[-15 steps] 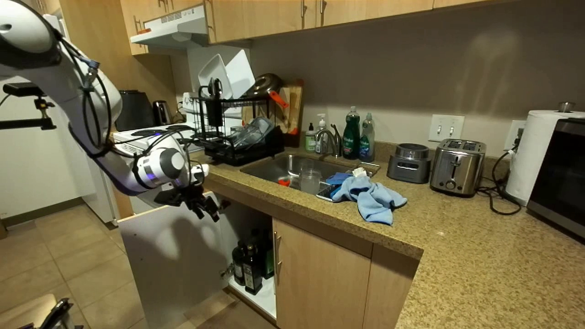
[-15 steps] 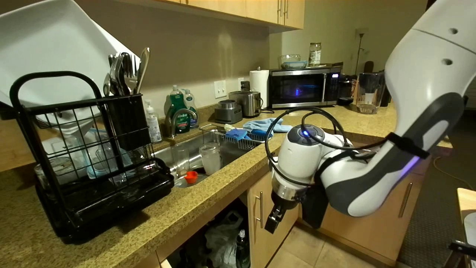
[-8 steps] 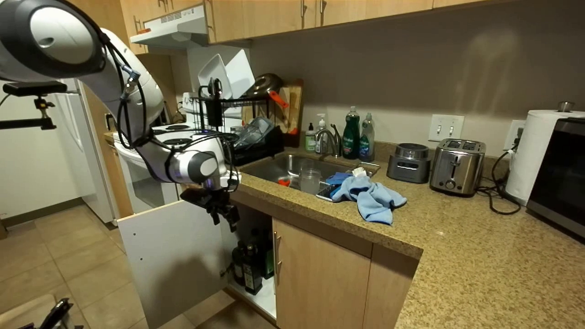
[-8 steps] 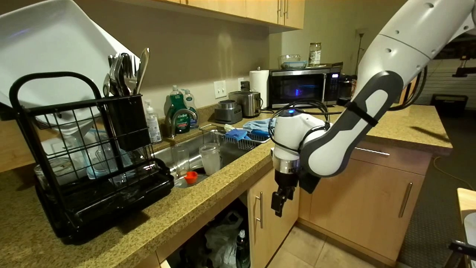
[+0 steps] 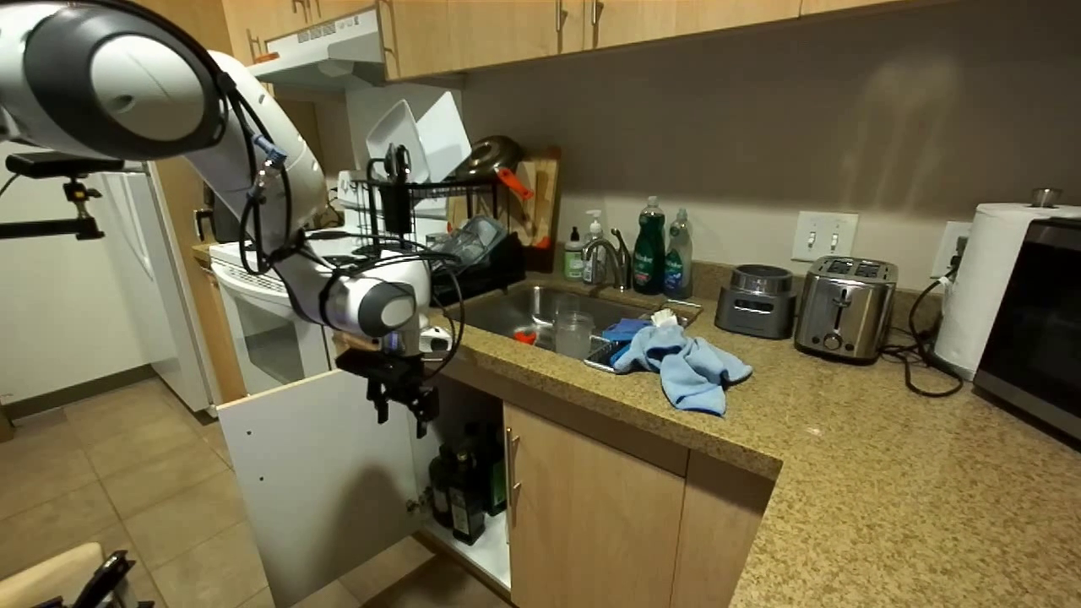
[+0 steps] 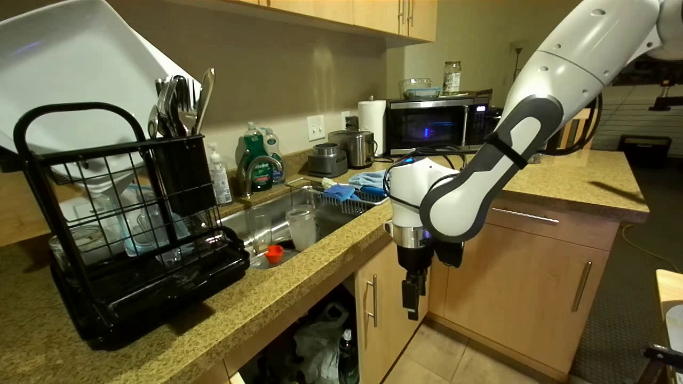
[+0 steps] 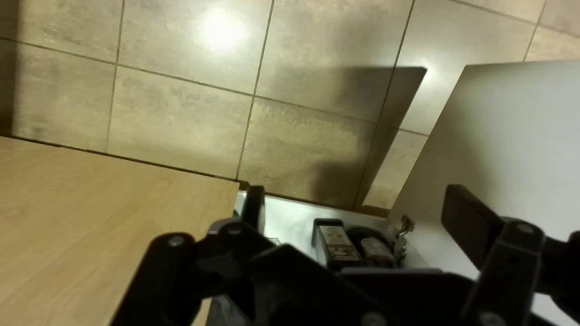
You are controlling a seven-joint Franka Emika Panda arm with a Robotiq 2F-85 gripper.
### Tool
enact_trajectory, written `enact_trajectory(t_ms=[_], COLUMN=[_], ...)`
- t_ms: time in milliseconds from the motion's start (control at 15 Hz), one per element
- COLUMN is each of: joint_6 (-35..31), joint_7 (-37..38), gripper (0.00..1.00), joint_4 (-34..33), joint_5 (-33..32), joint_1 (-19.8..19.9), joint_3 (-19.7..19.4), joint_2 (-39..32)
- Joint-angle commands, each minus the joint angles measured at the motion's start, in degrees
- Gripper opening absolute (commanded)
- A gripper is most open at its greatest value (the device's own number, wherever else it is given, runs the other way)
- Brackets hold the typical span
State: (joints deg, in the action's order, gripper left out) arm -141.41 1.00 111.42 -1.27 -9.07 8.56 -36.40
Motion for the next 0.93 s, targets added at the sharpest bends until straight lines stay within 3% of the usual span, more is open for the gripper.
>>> enact_trajectory(t_ms=[0,867], joint_6=[1.3,2.3], joint_7=[-2.2,-4.5], gripper=[1.00,1.00], joint_4=[-0.3,-0.6], joint_5=[1.1,1.7], joint_1=[0.3,1.4], joint_3=[0.4,1.5], joint_2=[-0.3,-1.0])
